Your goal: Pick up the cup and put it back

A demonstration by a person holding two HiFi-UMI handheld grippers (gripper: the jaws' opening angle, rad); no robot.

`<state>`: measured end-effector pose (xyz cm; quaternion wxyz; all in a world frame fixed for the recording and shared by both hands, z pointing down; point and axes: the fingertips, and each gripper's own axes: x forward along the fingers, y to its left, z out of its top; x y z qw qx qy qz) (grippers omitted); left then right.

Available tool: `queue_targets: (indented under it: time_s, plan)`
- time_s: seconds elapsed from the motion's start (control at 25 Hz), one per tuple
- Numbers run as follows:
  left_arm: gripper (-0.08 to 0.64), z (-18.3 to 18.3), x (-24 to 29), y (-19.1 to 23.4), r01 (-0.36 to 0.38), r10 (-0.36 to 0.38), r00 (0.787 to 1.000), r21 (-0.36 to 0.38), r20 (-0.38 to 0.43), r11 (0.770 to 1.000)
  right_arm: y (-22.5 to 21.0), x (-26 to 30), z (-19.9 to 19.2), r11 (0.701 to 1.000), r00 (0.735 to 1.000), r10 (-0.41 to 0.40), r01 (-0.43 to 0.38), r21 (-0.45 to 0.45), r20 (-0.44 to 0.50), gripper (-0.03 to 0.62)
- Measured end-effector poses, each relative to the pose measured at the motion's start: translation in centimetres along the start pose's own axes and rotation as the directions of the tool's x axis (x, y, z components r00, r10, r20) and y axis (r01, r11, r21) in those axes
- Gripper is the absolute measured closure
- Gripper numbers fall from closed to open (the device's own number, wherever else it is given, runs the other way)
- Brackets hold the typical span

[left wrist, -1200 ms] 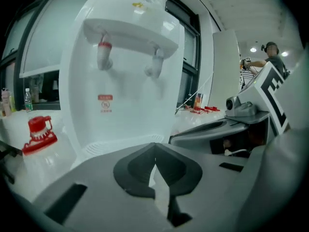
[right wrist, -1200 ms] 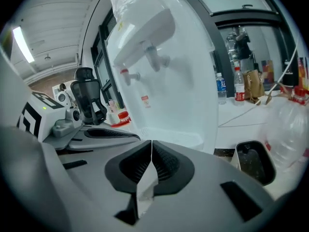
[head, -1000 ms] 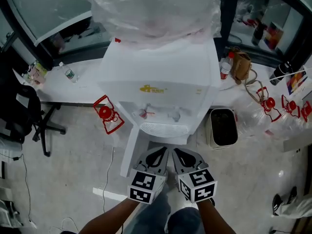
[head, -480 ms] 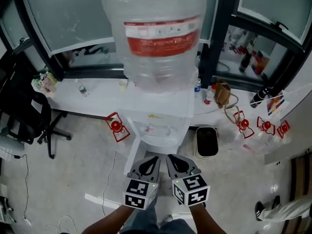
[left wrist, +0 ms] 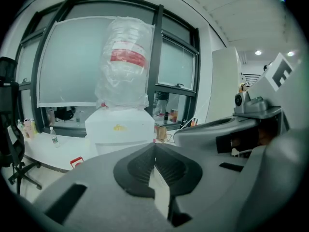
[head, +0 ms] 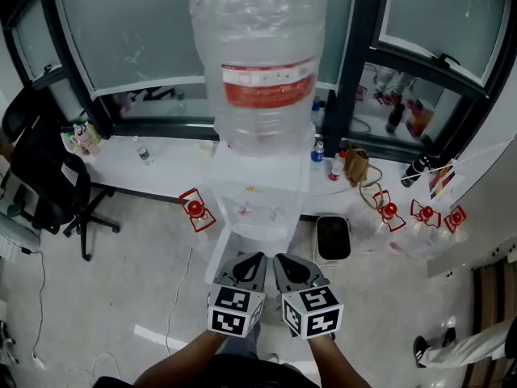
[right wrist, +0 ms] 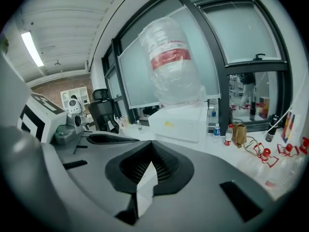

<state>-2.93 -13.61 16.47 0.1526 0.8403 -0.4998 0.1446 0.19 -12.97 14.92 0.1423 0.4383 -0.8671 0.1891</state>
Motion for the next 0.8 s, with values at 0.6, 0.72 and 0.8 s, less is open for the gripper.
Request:
queue_targets:
  time_s: [0.6,0.72,0.8]
  plan:
    - [0.548,0.0,-1.9,-0.6,0.004,-0.004,1.000,0.022,0.019,1.000,1.8,-1.2,0.1,1.000,1.000,-0.005,0.005,-0.015,0.013,0.572]
    - [0.548,-0.1,-2.1,-0.5,0.004,-0.004,1.000,0.021,0.018,1.000,2.0,-1.2,0.2,1.000,1.000,-0.004,0.005,-0.017,0.015,0.571]
    - [0.548,-0.2,-2.2,-0.5,0.004,-0.005,1.000,0.020,0.017,1.000,2.1,-1.2,0.2,1.000,1.000,-0.004,0.004,-0.020,0.015,0.571]
